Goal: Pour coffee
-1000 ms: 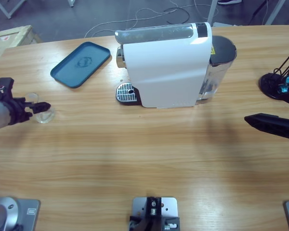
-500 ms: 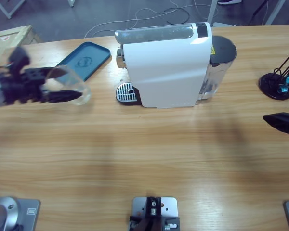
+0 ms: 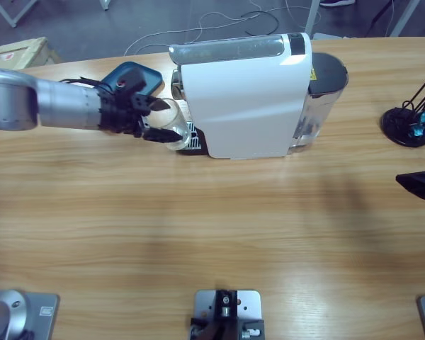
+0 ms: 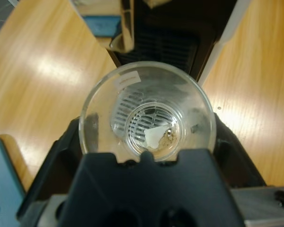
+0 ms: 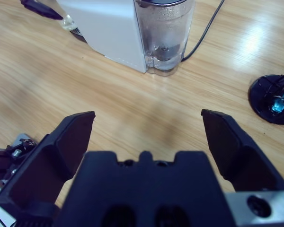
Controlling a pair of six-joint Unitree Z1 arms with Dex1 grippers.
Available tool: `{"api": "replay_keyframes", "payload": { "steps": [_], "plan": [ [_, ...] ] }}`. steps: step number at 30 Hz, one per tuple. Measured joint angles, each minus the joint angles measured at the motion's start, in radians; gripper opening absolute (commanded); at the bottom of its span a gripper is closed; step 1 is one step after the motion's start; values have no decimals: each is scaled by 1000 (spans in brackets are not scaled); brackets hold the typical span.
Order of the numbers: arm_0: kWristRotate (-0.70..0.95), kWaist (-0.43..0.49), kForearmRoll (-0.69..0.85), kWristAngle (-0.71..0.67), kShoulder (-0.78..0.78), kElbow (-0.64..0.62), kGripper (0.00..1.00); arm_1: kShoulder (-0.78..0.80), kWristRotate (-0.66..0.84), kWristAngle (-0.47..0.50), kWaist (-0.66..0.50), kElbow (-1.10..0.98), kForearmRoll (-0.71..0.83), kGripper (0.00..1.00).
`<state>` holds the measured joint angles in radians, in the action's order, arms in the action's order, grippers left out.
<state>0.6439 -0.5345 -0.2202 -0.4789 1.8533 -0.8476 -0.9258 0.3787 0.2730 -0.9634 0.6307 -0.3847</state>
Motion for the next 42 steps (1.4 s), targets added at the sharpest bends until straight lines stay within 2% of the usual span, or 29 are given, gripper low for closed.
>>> {"api": "replay_keyframes", "payload": {
  "steps": [17, 19, 21, 35, 40, 42],
  "plan": [
    [4, -32, 0, 31, 56, -60, 0, 0, 0, 17, 0, 0, 0, 1000],
    [4, -37, 0, 31, 56, -60, 887, 0, 0, 17, 0, 0, 0, 1000],
    [3, -41, 0, 33, 56, -60, 978, 0, 0, 17, 0, 0, 0, 1000],
    [-91, -48, -18, 99, 41, -34, 982, 0, 2, 17, 0, 0, 0, 1000],
    [-135, -39, -18, 95, -103, 33, 982, 0, 2, 23, 0, 14, -4, 1000],
    [-192, -44, -18, 81, -176, 63, 982, -2, -7, 57, -1, 57, -17, 1000]
  ]
}}
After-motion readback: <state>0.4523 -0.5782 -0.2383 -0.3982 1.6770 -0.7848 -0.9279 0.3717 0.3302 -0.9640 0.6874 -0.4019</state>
